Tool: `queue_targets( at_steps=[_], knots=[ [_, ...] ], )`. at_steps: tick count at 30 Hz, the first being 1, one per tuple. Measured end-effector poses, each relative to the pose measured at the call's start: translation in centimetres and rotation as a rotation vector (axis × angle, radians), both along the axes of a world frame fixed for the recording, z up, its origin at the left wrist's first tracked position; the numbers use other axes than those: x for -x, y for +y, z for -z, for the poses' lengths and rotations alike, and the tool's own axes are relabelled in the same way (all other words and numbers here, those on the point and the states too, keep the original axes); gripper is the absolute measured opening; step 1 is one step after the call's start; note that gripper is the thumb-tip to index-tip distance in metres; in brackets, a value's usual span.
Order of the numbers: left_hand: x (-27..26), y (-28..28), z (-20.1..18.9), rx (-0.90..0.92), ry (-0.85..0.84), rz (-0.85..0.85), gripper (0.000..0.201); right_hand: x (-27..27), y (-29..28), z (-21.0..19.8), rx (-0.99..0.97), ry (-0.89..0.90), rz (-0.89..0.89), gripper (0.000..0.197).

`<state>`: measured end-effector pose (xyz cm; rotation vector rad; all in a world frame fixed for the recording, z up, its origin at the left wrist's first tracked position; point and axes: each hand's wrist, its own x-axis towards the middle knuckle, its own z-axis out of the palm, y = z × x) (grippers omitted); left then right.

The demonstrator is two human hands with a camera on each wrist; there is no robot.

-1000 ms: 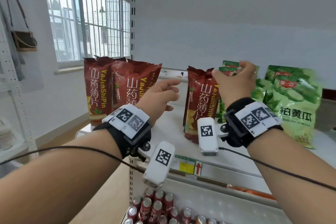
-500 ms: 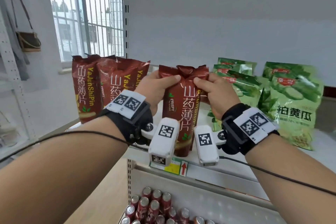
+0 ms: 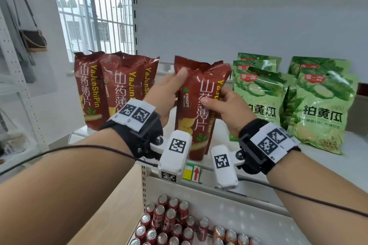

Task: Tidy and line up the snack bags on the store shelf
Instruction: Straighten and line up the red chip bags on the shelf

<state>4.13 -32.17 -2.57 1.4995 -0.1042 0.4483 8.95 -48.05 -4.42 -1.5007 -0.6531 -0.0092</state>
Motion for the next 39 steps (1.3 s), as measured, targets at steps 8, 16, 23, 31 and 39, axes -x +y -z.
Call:
queue_targets(
  at_steps=[8,16,23,31,39],
  knots=[
    [1.1,-0.3,2.0,0.026,0.180,0.134,0.035,0.9,-0.2,-1.1,-0.219,0.116,0.079,0.035],
    [1.9,-1.4,2.8,-0.010,0.177,0.139,0.044,1.3,-0.5,0.5,-0.173,0.198,0.079,0.040],
    [1.1,-3.4,1.5,0.067,0.138,-0.067,0.052,0.8,-2.3,-0.1,-0.181,0.146,-0.089,0.059],
    [-0.3,-7.0,0.7,0.202,0.035,-0.202,0.059,-0.3,-5.3,-0.7,0.066,-0.106,-0.155,0.086],
    [1.0,-9.7,0.8,0.164,0.001,-0.274,0.037,-1.5,-8.4,-1.0,-0.080,0.000,-0.409,0.057]
  ],
)
